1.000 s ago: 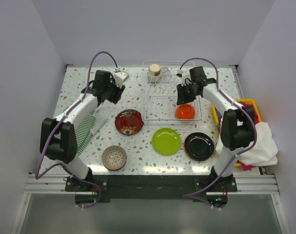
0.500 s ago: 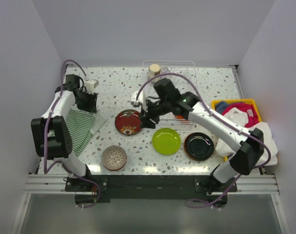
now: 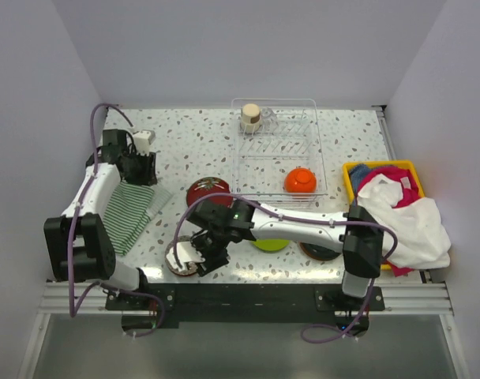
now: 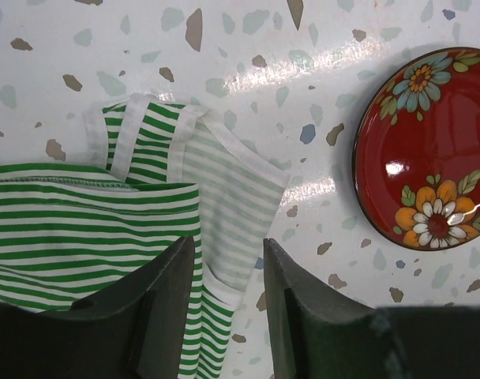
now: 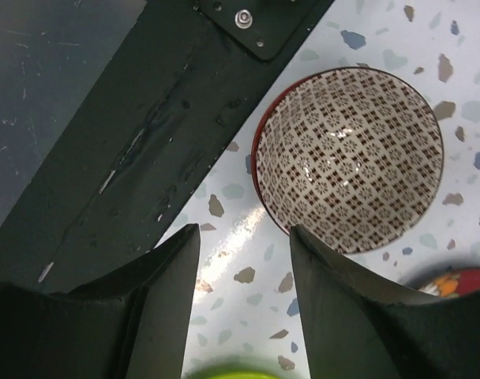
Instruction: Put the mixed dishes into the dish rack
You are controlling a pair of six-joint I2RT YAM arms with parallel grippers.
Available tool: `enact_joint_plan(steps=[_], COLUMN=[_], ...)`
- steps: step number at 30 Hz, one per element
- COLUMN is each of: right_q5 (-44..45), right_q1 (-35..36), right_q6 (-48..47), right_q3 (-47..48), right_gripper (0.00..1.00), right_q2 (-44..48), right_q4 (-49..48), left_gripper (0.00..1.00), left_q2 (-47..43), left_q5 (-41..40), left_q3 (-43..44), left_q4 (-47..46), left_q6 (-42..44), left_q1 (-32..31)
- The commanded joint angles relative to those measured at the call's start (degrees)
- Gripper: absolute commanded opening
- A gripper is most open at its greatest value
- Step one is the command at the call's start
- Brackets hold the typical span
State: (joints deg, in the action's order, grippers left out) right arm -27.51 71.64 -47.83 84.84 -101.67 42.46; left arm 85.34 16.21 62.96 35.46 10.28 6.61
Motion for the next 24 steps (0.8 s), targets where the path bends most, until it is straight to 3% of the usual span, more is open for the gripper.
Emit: enact_joint_plan(steps=[1,11,17,24], right_q5=[0.7,0.6,0.6,2.2], right_q1=[1.7,3.9,4.2,4.5], right_q6=[-3.6,-5.2,-3.9,-1.7], right_q3=[4.2,8.4,8.9,9.6], right_gripper=[0.51,0.42,0.32,0.31], right_q2=[-3.9,-10.4,-12.2,-14.0], right_q4=[-0.4,1.8,2.9,1.8], left_gripper=[0.45,0.45,0.45,0.45], left_q2=[-2.1,-5.4,-6.9,-7.1], left_q5=[-0.5,-1.4,-1.3,-0.7], left_q3=[-1.3,-3.5,-5.5,-5.6], left_q4=[-2.2,-2.9,-3.7,-3.9], left_q6=[-1.4,-1.9,-2.3,-2.5], left_q1=[0.0,0.1,0.0,0.1])
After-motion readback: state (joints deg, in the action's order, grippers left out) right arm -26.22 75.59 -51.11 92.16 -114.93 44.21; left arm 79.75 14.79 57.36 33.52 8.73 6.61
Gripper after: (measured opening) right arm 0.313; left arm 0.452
